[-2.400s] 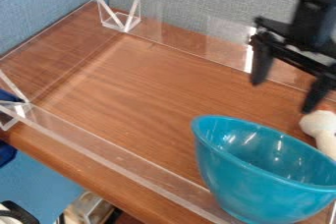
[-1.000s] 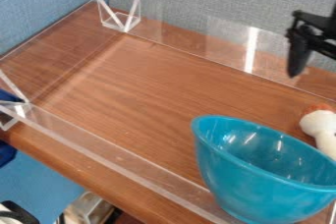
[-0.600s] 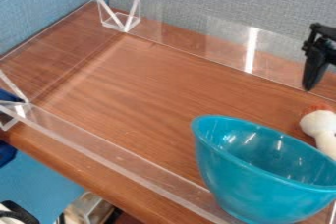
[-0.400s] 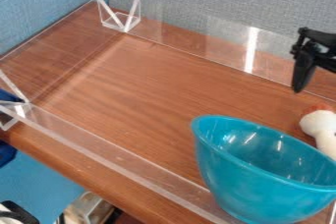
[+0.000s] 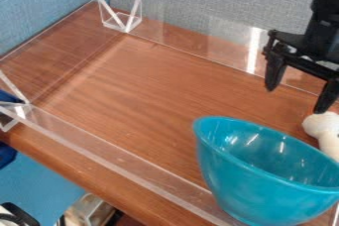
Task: Put the mushroom in the blue bowl
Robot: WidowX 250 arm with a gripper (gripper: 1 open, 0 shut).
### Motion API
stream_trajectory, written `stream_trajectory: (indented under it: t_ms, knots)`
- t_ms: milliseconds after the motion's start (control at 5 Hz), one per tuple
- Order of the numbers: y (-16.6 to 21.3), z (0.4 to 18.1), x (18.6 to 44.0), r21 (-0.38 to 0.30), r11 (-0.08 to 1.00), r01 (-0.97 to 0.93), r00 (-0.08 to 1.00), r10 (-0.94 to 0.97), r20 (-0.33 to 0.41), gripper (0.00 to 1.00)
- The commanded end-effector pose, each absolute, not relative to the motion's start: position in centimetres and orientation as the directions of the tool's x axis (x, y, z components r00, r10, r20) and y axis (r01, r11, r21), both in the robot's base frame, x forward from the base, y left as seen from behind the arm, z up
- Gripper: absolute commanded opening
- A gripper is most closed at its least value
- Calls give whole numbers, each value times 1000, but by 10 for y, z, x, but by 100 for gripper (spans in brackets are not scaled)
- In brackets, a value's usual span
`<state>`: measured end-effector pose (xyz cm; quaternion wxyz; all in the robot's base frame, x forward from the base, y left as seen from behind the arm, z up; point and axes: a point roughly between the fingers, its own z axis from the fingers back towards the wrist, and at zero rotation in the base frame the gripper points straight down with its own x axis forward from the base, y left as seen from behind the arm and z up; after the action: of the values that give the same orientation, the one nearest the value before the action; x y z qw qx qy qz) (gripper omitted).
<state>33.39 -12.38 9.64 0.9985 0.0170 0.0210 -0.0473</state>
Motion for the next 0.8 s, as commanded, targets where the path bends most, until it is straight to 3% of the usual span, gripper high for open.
stream_trajectory:
  t_ms: [0,400,600]
  knots:
    - [-120,107,345,11,994,112,994,-112,4,100]
    - [-131,78,349,4,997,74,997,-74,12,100]
    - [-136,74,354,6,994,105,994,-106,18,100]
